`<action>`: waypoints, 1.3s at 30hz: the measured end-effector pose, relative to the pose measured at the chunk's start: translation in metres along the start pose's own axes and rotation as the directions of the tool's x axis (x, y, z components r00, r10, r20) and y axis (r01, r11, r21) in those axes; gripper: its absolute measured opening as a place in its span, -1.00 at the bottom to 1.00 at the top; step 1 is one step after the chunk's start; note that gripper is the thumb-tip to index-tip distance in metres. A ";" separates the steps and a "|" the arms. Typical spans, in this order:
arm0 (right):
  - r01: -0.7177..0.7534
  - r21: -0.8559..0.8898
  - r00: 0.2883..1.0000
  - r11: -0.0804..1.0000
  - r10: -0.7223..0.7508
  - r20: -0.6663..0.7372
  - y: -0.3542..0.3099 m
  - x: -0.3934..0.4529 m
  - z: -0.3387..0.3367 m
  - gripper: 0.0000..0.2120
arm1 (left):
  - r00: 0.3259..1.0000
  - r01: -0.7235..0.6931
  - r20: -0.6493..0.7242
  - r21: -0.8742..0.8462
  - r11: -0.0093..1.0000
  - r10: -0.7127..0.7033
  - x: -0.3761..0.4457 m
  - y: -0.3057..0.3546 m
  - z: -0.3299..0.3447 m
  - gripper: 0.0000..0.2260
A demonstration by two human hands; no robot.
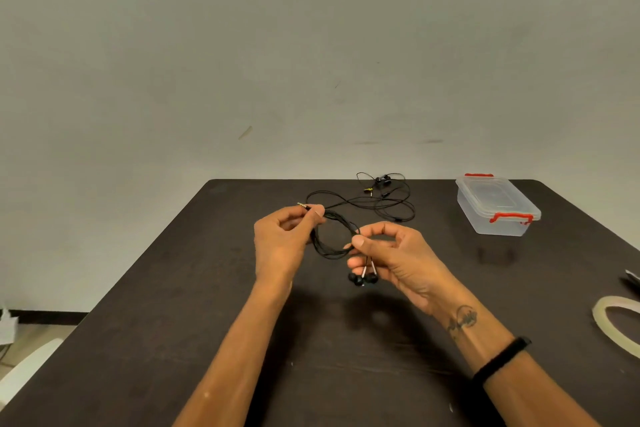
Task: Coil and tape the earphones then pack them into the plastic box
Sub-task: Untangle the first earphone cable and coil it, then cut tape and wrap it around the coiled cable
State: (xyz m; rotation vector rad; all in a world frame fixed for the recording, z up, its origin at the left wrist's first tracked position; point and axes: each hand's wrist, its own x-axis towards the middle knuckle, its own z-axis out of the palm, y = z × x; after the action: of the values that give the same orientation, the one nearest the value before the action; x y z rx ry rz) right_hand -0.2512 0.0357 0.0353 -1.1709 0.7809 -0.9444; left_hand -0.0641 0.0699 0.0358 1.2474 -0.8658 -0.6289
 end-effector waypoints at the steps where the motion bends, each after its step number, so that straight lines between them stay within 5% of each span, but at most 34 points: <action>1: 0.002 -0.009 1.000 1.000 -0.002 -0.004 0.000 0.001 -0.002 -0.75 | 0.990 0.135 0.055 -0.098 0.986 -0.130 -0.002 0.000 -0.005 -0.90; 4: -0.022 -0.082 0.999 0.996 0.024 0.027 0.000 0.003 -0.006 -0.78 | 0.915 0.395 0.197 -0.252 0.884 -0.352 -0.011 -0.001 -0.024 -0.86; 9: -0.057 -0.265 0.992 0.963 0.084 0.093 0.007 0.002 -0.004 -0.88 | 0.850 0.476 0.289 -0.063 0.877 -0.441 -0.017 -0.010 -0.058 -0.81; 11: 0.007 -0.519 0.996 0.855 0.038 0.077 0.013 0.003 -0.003 -0.93 | 0.868 0.394 0.264 0.148 0.907 -0.421 -0.016 -0.012 -0.065 -0.87; 13: 0.103 -0.817 0.995 0.568 -0.064 0.081 0.017 0.004 -0.003 -0.92 | 0.927 0.170 0.224 0.463 0.870 -0.300 -0.014 -0.012 -0.069 -0.96; 15: 0.171 -0.908 0.982 0.382 -0.140 0.126 0.014 0.002 -0.001 -0.89 | 0.954 -0.023 0.240 0.658 0.753 -0.180 -0.016 -0.008 -0.070 -0.96; 17: 0.234 -0.920 0.965 0.313 -0.190 0.181 0.011 -0.001 0.002 -0.83 | 0.956 -0.096 0.263 0.690 0.717 -0.126 -0.020 -0.006 -0.068 -0.95; 24: 0.212 -0.838 0.948 0.502 -0.315 0.051 0.011 -0.003 -0.003 -0.54 | 0.955 -0.297 0.189 0.628 0.720 0.229 -0.033 -0.009 -0.058 -0.85; 30: 0.099 -0.755 0.903 0.649 -0.377 -0.206 0.010 -0.026 -0.018 -0.52 | 0.764 -0.600 0.245 0.612 0.516 0.597 -0.074 -0.001 -0.022 -0.88; 34: 0.071 -0.752 0.895 0.655 -0.376 -0.243 0.009 -0.068 -0.039 -0.62 | 0.663 -0.744 0.421 0.465 0.480 0.619 -0.111 -0.007 0.027 -0.88; 39: 0.118 -0.774 0.884 0.622 -0.420 -0.203 0.004 -0.131 -0.080 -0.82 | 0.735 -0.646 0.484 0.284 0.709 0.475 -0.161 -0.005 0.086 -0.93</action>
State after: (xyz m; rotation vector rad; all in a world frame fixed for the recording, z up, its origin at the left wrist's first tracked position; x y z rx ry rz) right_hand -0.3755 0.1234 0.0162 -1.9136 1.4146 -1.1595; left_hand -0.2235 0.1527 0.0035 1.1608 -1.7226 -0.1518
